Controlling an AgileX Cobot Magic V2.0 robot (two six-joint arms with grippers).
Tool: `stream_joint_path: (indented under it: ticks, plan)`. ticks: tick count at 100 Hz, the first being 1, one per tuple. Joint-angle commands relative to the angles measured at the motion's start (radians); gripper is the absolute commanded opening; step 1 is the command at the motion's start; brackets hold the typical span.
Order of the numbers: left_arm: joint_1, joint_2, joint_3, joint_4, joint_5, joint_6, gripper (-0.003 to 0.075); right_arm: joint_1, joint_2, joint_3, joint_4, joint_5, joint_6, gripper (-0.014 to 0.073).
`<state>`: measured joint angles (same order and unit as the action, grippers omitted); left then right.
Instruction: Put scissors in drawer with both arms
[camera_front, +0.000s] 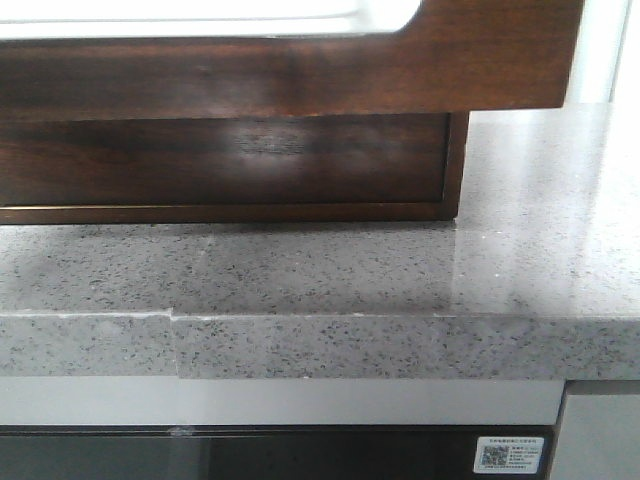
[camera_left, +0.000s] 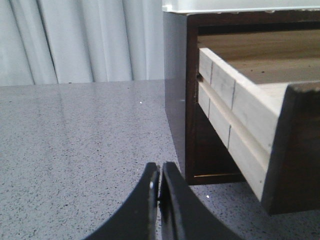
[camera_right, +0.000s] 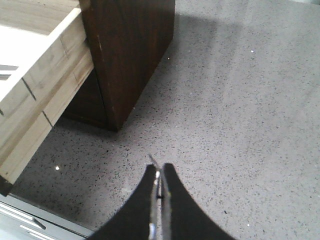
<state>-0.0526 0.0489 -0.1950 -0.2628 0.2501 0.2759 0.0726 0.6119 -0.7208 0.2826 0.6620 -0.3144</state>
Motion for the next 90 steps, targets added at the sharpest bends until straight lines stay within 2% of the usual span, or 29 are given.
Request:
stream_joint_path:
  ticks: [1,26,44,56,61,90]
  plan:
    - [0.002,-0.010,0.020,-0.027,-0.131,-0.012,-0.0020,-0.008,-0.004,-0.023,0.007,-0.063,-0.001,-0.0069]
    - [0.000,-0.083,0.104,0.021,-0.168,-0.035,-0.0020,-0.008,-0.004,-0.023,0.007,-0.061,-0.001,-0.0069]
    - [0.000,-0.083,0.152,0.235,-0.201,-0.276,-0.0020,-0.008,-0.005,-0.023,0.007,-0.057,-0.001,-0.0069]
    - [0.000,-0.083,0.232,0.243,-0.338,-0.276,-0.0020,-0.008,-0.005,-0.023,0.007,-0.057,-0.001,-0.0069]
    - [0.000,-0.083,0.221,0.245,-0.290,-0.276,-0.0020,-0.008,-0.005,-0.023,0.007,-0.055,-0.001,-0.0069]
    - [0.007,-0.083,0.226,0.245,-0.289,-0.276,-0.0020,-0.008,-0.005,-0.023,0.007,-0.055,-0.001,-0.0069]
